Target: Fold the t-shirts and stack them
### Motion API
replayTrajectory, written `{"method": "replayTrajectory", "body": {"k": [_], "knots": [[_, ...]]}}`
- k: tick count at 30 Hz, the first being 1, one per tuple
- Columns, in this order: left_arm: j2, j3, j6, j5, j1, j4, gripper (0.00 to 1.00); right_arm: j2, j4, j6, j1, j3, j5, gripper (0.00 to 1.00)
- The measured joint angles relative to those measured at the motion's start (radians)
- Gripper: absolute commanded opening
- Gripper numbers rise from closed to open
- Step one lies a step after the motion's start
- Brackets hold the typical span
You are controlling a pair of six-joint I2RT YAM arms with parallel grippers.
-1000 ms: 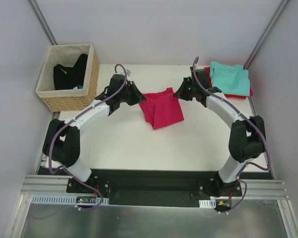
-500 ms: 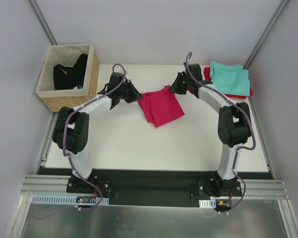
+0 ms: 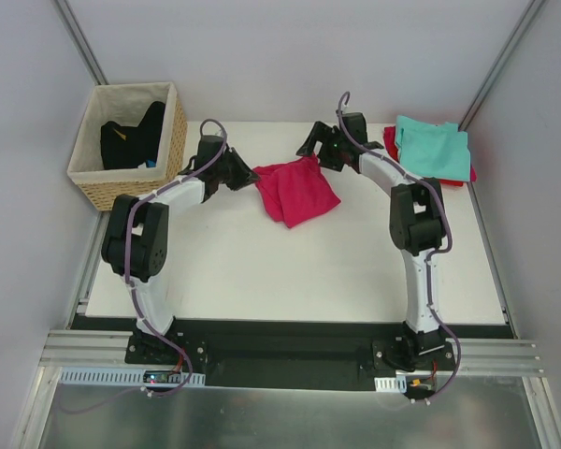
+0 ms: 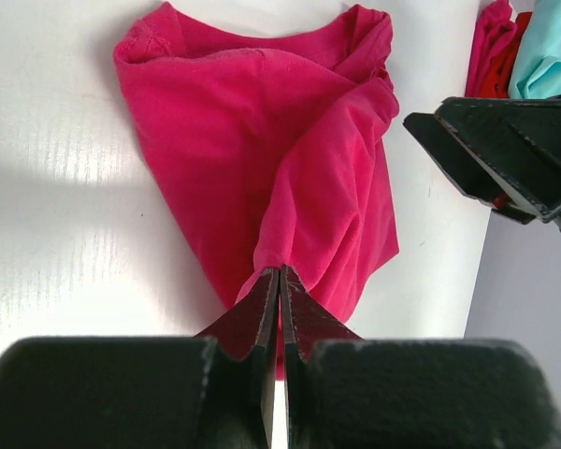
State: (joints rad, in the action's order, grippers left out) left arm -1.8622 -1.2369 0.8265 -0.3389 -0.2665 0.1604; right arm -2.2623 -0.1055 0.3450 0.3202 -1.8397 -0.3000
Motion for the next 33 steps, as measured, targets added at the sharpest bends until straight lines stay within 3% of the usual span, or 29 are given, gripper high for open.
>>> {"method": "replayTrajectory", "body": {"k": [3, 5, 7, 8, 14, 19, 24, 33], "knots": [[-0.002, 0.001, 0.000, 0.000, 0.000, 0.002, 0.00, -0.013, -0.002, -0.011, 0.000, -0.006, 0.002, 1.00], [-0.001, 0.005, 0.000, 0.004, 0.000, 0.006, 0.11, -0.005, 0.012, -0.021, 0.000, -0.001, 0.004, 1.00], [0.007, 0.021, -0.003, 0.015, 0.000, 0.007, 0.73, 0.030, 0.030, -0.029, 0.000, 0.040, 0.006, 1.00], [0.019, 0.035, -0.006, 0.027, 0.000, 0.005, 0.99, 0.061, 0.038, -0.032, 0.000, 0.077, 0.006, 1.00], [0.129, 0.073, -0.009, 0.089, 0.001, -0.041, 0.99, 0.268, 0.062, -0.045, 0.006, 0.221, 0.001, 1.00], [0.195, 0.073, -0.007, 0.071, 0.003, -0.039, 0.99, 0.358, 0.105, -0.049, 0.034, 0.241, -0.013, 1.00], [0.211, 0.073, -0.001, 0.046, -0.043, -0.037, 0.99, 0.329, 0.126, -0.043, 0.073, 0.241, -0.039, 0.99], [0.211, 0.086, 0.004, -0.002, -0.092, -0.015, 0.99, 0.139, 0.138, -0.027, 0.085, 0.244, -0.075, 0.98]]}}
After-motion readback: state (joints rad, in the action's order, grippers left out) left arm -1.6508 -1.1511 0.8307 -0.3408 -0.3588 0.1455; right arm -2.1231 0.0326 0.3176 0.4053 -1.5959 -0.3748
